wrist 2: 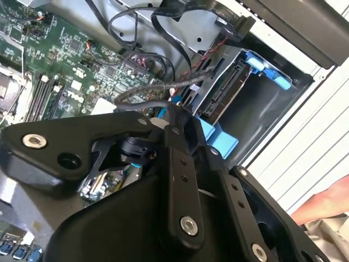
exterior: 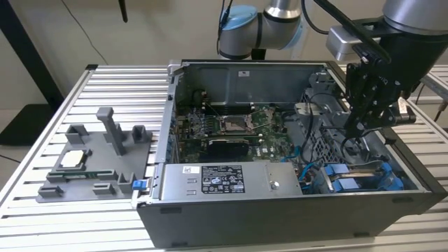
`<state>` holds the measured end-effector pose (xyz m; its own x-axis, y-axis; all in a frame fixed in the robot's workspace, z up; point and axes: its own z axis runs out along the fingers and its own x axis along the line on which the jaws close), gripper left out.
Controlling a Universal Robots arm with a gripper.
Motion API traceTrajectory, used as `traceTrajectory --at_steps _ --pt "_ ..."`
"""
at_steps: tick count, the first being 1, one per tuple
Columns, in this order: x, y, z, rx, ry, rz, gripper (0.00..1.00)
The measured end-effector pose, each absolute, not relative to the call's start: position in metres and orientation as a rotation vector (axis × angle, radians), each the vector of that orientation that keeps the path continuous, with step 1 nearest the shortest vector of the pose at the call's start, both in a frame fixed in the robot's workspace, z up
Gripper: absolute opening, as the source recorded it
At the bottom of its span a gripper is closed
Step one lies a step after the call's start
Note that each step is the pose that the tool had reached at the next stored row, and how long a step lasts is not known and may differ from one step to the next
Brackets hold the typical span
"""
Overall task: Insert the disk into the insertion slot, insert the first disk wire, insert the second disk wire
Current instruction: 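Insert the first disk wire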
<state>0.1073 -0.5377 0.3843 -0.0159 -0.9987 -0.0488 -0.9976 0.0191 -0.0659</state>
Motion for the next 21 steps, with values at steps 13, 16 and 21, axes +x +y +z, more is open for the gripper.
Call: traceTrajectory --at_steps 13,16,21 --pt "0.110 -0.558 0.381 -2.146 2.184 -0.018 0.00" --pt "0.113 -0.565 0.376 -2.146 2.184 -0.018 0.00" --pt "0.123 -0.569 0.368 -2.146 2.184 -0.018 0.00"
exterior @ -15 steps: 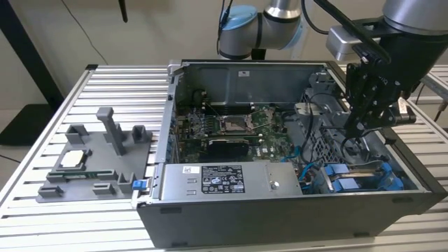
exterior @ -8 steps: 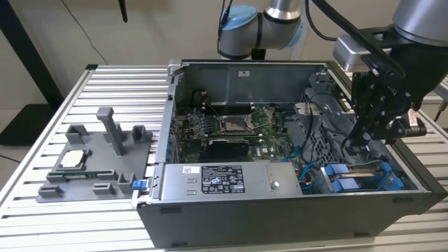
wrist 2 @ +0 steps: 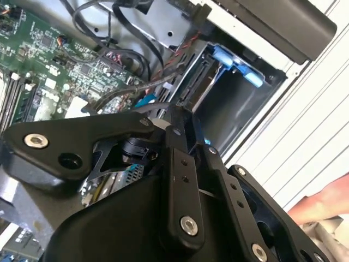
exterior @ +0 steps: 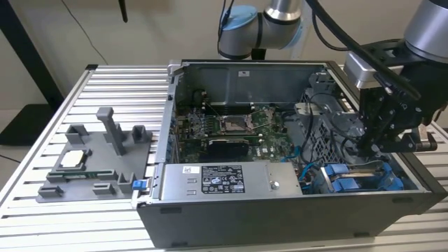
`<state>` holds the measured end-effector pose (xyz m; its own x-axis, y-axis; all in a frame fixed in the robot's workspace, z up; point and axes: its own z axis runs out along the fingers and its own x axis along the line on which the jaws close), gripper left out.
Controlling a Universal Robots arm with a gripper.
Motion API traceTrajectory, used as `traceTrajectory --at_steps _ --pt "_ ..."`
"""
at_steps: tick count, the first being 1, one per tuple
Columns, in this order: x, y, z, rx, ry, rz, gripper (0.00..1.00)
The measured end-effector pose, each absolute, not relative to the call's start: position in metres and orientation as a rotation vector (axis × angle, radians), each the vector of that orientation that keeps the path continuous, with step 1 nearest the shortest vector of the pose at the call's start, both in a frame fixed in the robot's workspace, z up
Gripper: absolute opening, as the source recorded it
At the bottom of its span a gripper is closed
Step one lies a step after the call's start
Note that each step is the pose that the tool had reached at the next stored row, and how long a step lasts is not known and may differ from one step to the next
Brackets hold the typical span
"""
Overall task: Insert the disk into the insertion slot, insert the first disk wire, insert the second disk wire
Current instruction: 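Insert the first disk wire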
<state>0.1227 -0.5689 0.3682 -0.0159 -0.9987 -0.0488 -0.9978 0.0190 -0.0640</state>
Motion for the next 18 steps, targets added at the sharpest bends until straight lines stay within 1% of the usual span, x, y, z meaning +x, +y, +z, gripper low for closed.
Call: traceTrajectory --at_steps 12,18 --pt "0.146 -0.571 0.351 -2.144 2.184 -0.014 0.00" --pt "0.153 -0.571 0.346 -2.153 2.196 0.014 0.00"
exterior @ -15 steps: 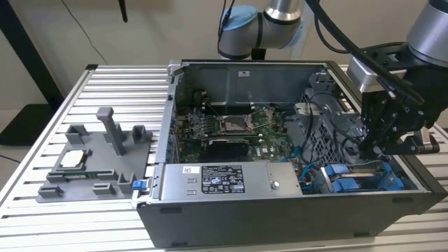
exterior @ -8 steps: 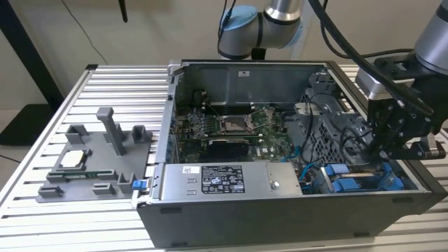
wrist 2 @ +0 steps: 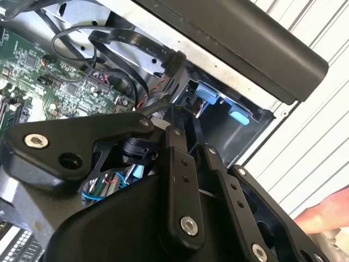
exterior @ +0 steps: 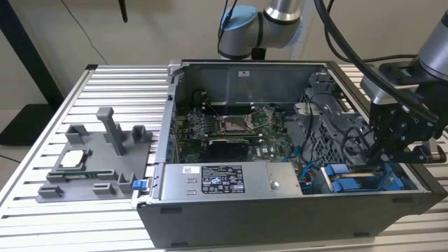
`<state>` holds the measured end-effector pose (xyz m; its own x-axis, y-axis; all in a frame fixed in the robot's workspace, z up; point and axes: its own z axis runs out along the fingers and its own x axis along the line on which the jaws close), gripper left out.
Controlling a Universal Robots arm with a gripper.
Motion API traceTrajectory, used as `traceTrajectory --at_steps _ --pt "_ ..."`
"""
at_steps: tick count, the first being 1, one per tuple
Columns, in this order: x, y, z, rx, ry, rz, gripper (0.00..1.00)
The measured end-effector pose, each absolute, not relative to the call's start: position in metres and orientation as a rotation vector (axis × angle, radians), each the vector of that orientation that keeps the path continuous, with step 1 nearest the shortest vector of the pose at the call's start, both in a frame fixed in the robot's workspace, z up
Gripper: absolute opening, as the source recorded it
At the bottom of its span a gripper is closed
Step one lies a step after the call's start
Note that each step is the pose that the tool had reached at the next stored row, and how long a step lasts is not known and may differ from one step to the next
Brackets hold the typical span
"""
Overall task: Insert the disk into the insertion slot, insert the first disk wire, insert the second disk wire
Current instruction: 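Insert the first disk wire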
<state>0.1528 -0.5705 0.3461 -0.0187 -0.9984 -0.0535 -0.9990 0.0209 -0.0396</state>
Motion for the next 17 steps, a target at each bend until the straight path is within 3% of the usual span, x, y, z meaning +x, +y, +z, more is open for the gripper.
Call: traceTrajectory --at_steps 17 --pt "0.1545 -0.5707 0.3409 -2.142 2.201 0.035 0.00"
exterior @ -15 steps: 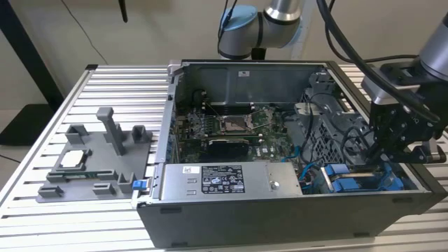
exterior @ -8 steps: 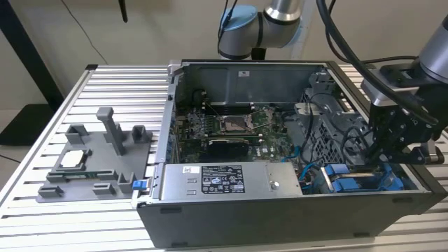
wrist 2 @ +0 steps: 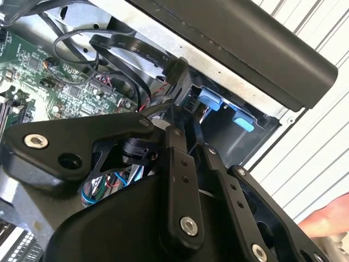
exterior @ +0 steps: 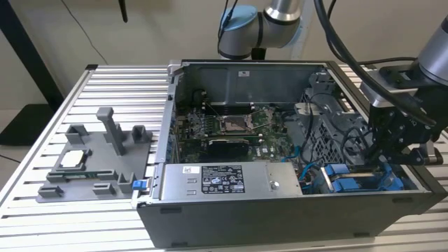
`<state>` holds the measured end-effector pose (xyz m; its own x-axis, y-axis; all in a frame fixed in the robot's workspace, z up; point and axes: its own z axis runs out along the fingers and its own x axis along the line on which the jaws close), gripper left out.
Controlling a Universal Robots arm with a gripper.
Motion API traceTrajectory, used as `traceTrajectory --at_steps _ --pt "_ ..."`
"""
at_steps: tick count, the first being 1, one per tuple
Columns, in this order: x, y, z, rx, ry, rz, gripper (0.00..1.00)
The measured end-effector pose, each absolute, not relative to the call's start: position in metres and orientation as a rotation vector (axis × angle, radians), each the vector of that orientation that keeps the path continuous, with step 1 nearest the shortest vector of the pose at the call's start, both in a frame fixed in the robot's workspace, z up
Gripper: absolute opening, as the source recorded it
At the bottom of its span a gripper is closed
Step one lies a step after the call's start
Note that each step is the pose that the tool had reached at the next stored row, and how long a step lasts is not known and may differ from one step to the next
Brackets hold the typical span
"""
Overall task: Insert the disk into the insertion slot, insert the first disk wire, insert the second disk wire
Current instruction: 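Insert the first disk wire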
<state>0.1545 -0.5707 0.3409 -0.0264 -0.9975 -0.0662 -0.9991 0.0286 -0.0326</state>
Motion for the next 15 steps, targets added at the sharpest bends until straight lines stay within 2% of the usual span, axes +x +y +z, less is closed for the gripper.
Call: traceTrajectory --at_steps 15 --pt "0.1545 -0.5716 0.3402 -2.119 2.226 0.036 0.00"
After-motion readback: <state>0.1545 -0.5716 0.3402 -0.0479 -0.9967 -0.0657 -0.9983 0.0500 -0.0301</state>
